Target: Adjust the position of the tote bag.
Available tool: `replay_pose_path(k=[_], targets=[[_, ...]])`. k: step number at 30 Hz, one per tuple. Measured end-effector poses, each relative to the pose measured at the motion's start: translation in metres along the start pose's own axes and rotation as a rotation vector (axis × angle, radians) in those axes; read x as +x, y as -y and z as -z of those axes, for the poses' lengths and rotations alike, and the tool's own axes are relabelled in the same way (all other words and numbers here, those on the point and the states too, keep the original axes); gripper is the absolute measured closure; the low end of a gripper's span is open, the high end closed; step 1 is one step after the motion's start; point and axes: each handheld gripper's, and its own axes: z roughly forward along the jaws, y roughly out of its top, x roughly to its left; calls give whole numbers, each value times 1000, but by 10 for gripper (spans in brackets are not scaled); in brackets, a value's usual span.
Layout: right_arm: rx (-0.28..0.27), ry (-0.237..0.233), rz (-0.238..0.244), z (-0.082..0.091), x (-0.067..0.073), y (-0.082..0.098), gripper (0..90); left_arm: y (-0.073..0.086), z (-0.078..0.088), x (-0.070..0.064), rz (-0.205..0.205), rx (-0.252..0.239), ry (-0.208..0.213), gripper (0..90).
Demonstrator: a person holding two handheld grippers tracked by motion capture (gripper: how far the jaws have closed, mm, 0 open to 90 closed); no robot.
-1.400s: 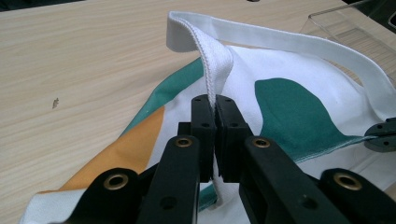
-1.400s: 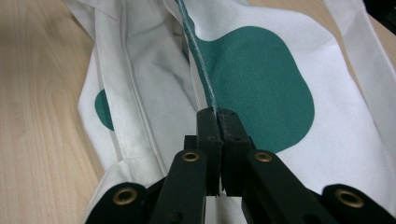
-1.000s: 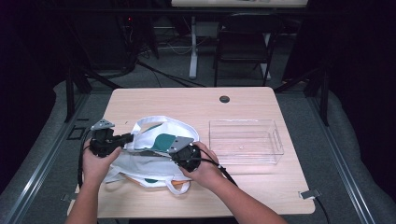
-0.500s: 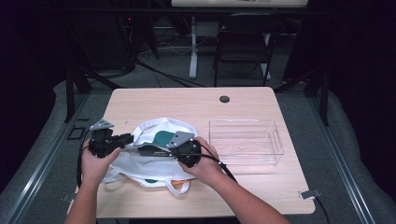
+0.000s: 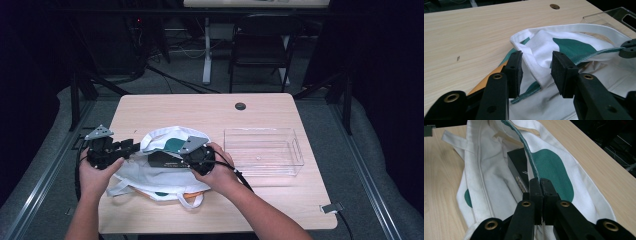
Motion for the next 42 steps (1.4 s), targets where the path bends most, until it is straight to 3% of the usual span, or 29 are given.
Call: replay_pose_path(k=[4,10,20,30,35,42], targets=[[-2,-3,-12,0,-3,-1,890,0,-3,-3,-21,13,6,553],[3,-3,-20,0,-5,-3,890,-1,-6,-9,-84,14,17,483],[-8,-5,-41,1,-9,-5,890,1,-15,-18,-172,53,-11,427],[-5,-4,-49,1,-12,-7,890,5,-22,-19,-213,76,-51,444],[-15,2,-68,0,-14,-8,890,6,-25,-20,-234,83,-77,494],[-16,5,-85,-2,-17,-9,890,8,-27,-20,-233,74,-106,581]])
